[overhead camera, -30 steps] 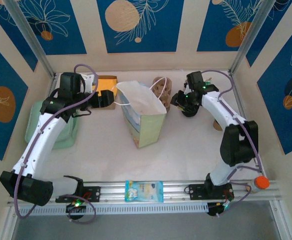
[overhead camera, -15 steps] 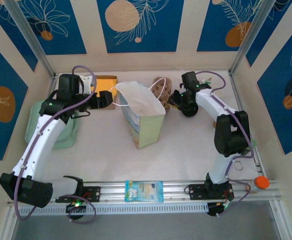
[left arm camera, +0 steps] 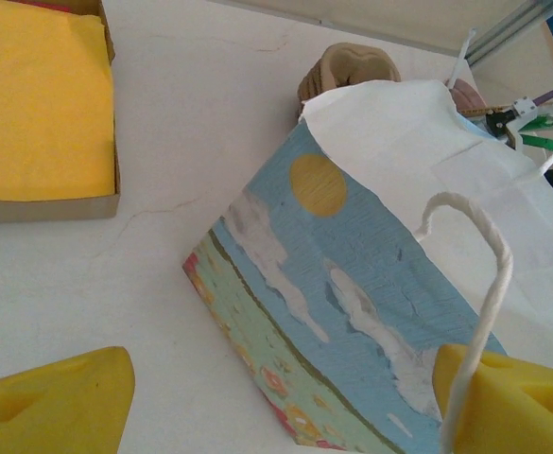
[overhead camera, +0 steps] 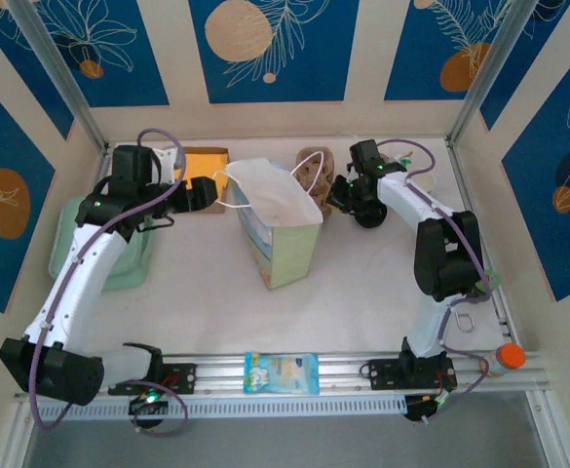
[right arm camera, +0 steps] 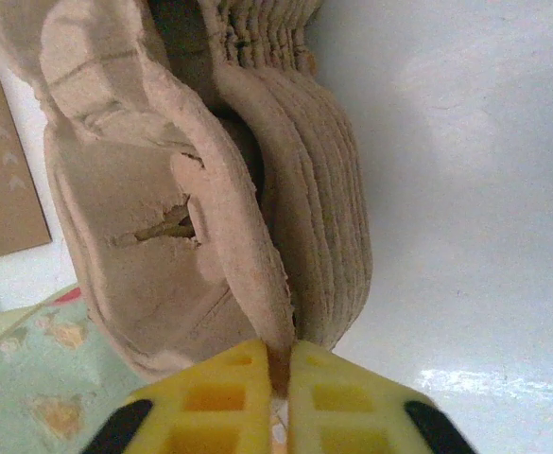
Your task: Pack the takeout coffee
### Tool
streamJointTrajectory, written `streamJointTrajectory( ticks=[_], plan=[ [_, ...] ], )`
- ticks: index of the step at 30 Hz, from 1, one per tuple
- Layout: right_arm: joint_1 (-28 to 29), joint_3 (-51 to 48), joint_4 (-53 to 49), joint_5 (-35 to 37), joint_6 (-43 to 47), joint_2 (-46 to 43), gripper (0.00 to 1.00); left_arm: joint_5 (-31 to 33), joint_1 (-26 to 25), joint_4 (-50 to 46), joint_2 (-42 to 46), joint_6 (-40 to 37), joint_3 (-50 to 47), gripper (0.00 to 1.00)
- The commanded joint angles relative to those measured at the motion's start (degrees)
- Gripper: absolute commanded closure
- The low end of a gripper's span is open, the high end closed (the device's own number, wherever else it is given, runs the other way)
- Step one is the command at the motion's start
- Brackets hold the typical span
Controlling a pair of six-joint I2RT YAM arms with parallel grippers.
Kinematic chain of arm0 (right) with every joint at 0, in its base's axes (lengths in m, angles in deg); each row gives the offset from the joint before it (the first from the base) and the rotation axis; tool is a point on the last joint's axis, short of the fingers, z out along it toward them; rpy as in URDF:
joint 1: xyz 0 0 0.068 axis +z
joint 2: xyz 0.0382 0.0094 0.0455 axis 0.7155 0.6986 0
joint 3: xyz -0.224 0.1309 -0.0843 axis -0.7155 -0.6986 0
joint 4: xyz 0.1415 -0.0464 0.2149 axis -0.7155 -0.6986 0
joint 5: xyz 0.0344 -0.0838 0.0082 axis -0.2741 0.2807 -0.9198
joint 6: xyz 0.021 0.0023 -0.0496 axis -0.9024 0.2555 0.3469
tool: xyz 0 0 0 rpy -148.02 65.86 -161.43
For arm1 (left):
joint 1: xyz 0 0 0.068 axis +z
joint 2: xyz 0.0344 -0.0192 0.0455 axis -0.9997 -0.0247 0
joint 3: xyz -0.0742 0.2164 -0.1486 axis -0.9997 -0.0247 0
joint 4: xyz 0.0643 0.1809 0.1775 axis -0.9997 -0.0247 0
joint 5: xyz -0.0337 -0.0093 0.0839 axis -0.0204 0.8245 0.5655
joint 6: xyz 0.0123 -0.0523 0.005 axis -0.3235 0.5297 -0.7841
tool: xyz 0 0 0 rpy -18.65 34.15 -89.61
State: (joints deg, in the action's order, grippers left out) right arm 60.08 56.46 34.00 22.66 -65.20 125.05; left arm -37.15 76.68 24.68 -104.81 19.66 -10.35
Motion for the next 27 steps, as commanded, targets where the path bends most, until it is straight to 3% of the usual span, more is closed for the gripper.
streamJointTrajectory(
  ticks=[1,9,20,27],
  plan=[
    [0.21,1.26,-0.39,-1.05,-0.36,-1.3,0.97,-0.84,0.98,0.5,1.63,-0.14,-0.66,0.18],
    [-1.2,1.41,-1.79,-1.5,0.06,-5.58,1.0,-1.24,1.45,0.6,1.9,-0.25,-0.96,0.18],
    [-4.65,2.12,-4.66,-12.72,3.36,-7.37,1.0,-1.93,1.93,1.14,1.64,-0.08,-0.96,0.19],
    [-7.65,1.24,-6.7,-15.72,6.39,-7.08,1.0,-2.37,2.2,1.55,1.42,0.02,-1.41,0.19]
  ],
)
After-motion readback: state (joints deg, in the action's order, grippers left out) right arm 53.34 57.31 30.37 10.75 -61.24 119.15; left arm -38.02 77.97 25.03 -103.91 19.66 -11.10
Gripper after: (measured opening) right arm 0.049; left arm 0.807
